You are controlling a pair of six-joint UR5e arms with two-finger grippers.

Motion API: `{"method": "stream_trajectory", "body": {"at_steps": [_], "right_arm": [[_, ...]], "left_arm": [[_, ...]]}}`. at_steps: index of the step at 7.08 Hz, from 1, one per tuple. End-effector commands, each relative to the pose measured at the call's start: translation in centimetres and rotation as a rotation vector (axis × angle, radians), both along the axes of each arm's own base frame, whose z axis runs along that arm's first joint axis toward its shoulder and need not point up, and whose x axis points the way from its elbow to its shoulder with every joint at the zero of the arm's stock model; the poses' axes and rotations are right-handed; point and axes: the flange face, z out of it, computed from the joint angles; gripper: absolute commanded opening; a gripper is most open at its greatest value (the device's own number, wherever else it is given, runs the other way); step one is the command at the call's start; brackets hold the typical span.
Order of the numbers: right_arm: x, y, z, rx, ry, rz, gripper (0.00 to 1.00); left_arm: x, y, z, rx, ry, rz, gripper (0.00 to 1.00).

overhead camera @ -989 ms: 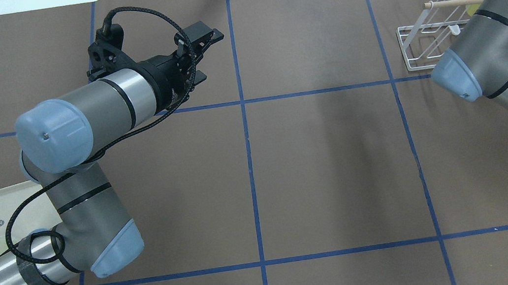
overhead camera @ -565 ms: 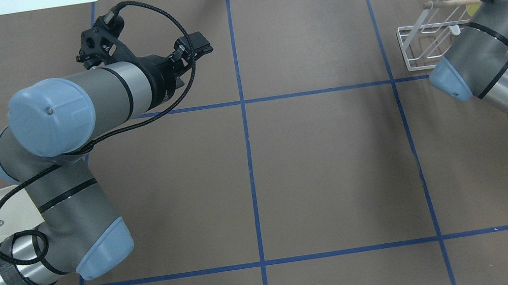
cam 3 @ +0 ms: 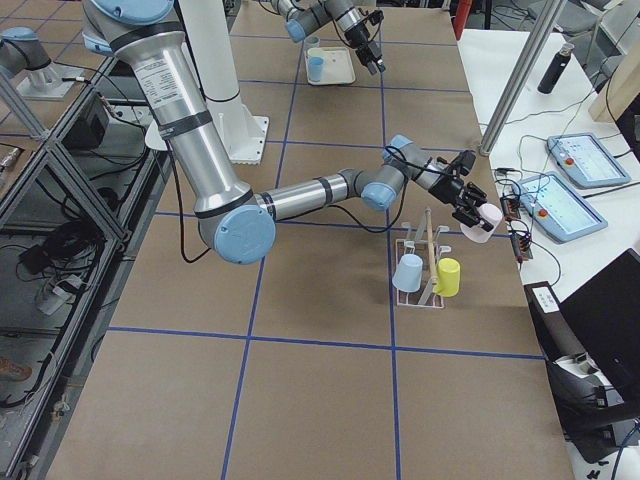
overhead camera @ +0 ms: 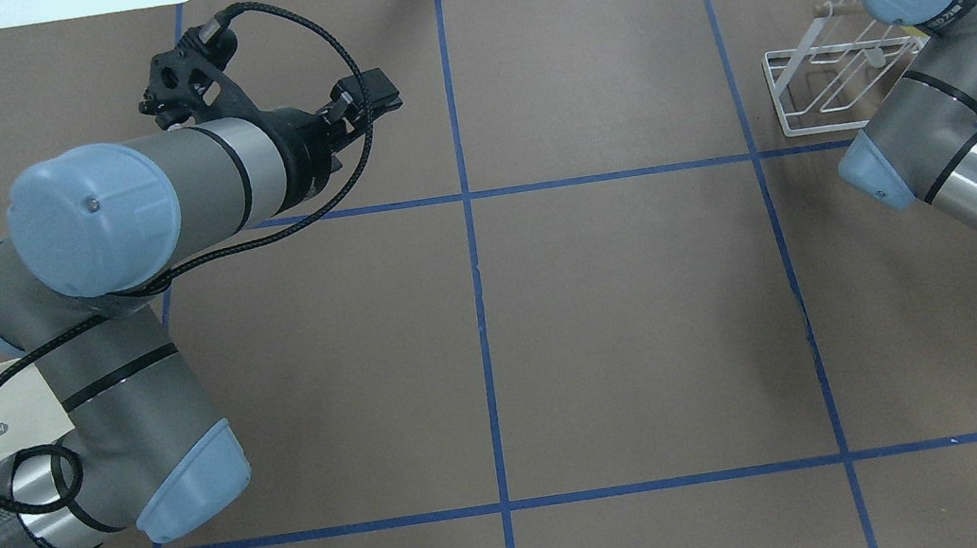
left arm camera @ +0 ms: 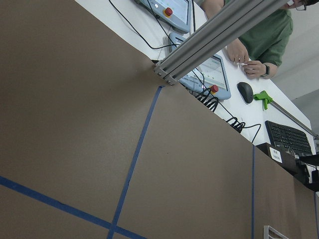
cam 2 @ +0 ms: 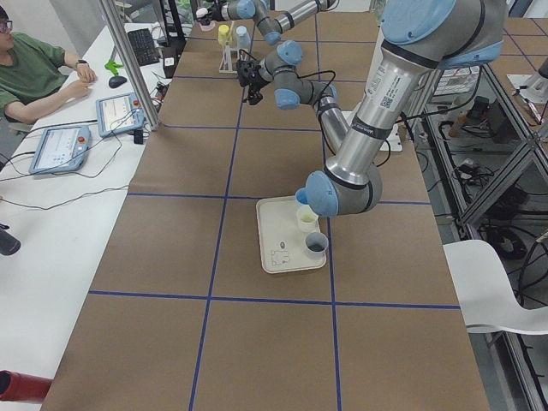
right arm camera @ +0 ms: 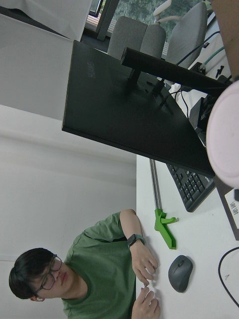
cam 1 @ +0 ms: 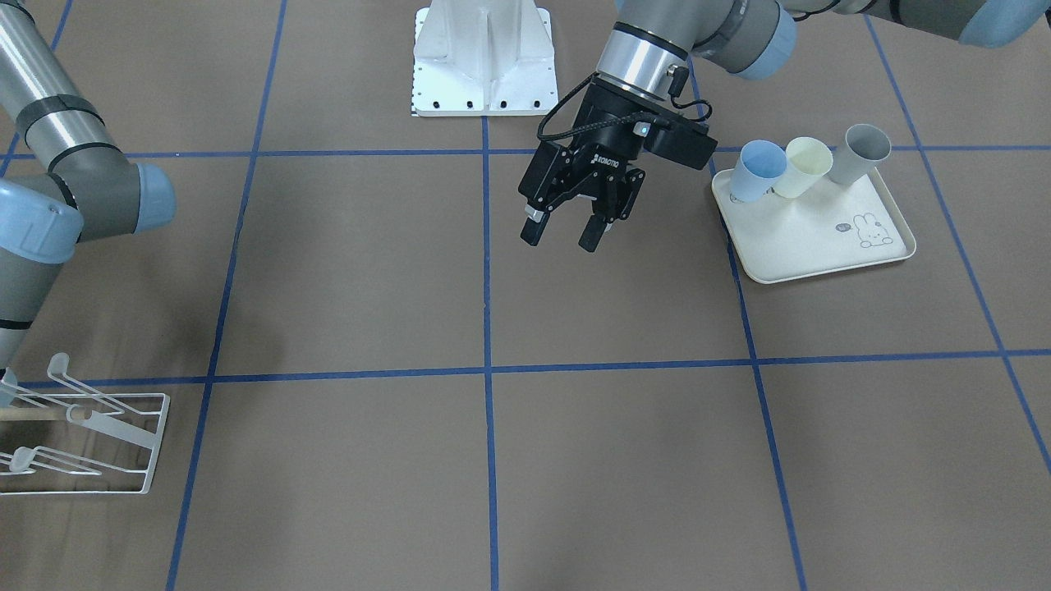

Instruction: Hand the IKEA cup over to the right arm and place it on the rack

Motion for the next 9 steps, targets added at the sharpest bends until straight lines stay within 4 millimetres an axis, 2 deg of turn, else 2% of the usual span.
{"method": "stream_trajectory", "body": {"at_steps": [1,4,5,7,9], "right_arm": [[-0.4,1.4,2.3,-0.028,0.018,-0.018,0.00],[-3.3,3.1,2.8,-0.028,0.010,-0.057,0.00],[-3.0,4.0,3.8,-0.037,0.016,-0.064,0.00],[-1.8,5.6,4.3,-0.037,0.020,-0.071,0.00],[-1.2,6.4,5.1,-0.046,0.025,-0.074,0.00]], "left_arm": [[0.2,0.2,0.0,-0.003,0.003,0.021,1.00],[0.2,0.2,0.1,-0.003,0.005,0.022,1.00],[0.2,0.3,0.1,-0.004,0.005,0.024,1.00],[0.2,0.2,0.2,-0.003,0.006,0.024,1.00],[0.3,0.3,0.1,-0.004,0.009,0.023,1.00]]}}
